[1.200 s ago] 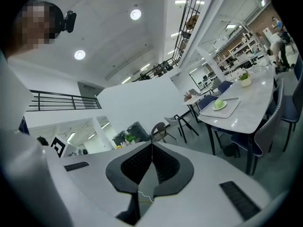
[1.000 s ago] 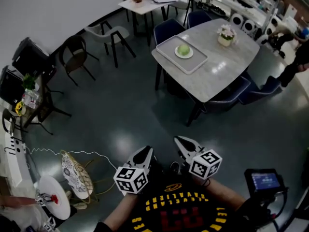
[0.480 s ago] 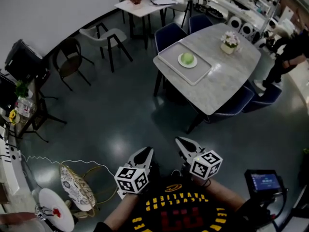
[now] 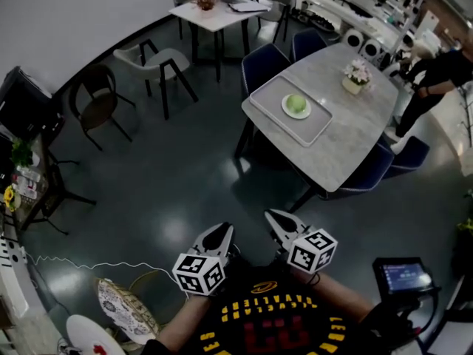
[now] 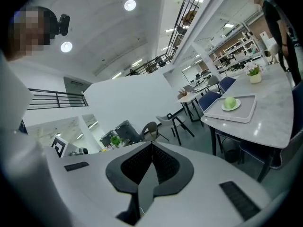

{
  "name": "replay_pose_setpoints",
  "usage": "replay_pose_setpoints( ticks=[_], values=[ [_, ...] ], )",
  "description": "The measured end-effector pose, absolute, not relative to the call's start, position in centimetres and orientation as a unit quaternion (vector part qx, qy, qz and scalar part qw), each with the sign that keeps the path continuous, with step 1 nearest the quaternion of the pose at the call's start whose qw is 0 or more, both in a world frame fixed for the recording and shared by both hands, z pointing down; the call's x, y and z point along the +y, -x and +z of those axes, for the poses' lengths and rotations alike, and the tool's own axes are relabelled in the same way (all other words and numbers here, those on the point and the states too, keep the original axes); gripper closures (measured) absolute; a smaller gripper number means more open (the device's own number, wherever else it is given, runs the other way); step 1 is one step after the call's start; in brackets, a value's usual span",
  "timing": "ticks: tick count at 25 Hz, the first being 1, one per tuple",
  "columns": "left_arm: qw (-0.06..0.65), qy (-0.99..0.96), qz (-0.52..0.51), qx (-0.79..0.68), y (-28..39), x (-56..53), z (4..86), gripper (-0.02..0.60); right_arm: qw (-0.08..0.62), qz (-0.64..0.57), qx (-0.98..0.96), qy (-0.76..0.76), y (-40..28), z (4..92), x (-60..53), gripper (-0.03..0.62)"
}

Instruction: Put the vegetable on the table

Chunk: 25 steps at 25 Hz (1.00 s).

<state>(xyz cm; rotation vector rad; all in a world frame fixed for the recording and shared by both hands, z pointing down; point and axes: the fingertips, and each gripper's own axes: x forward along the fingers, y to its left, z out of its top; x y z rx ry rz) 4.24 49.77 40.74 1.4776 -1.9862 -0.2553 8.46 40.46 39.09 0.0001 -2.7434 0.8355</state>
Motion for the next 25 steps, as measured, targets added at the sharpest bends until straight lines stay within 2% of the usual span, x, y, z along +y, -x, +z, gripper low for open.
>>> replay_pose_setpoints(
  ticks=[15,25],
  values=[
    [0.341,-0.567,-0.091,-0.744,2.7,46.1,42.2,0.532,0.143,0.318,-0.937,-0.028,-1.9,41.0,36.6,0.589],
    [0.304,-0.554,-0.079,-0.771,11.1,35.9,40.7,0.532,0.109,0.321,-0.941,-0.004,7.2,39.6,25.4,0.588]
  ],
)
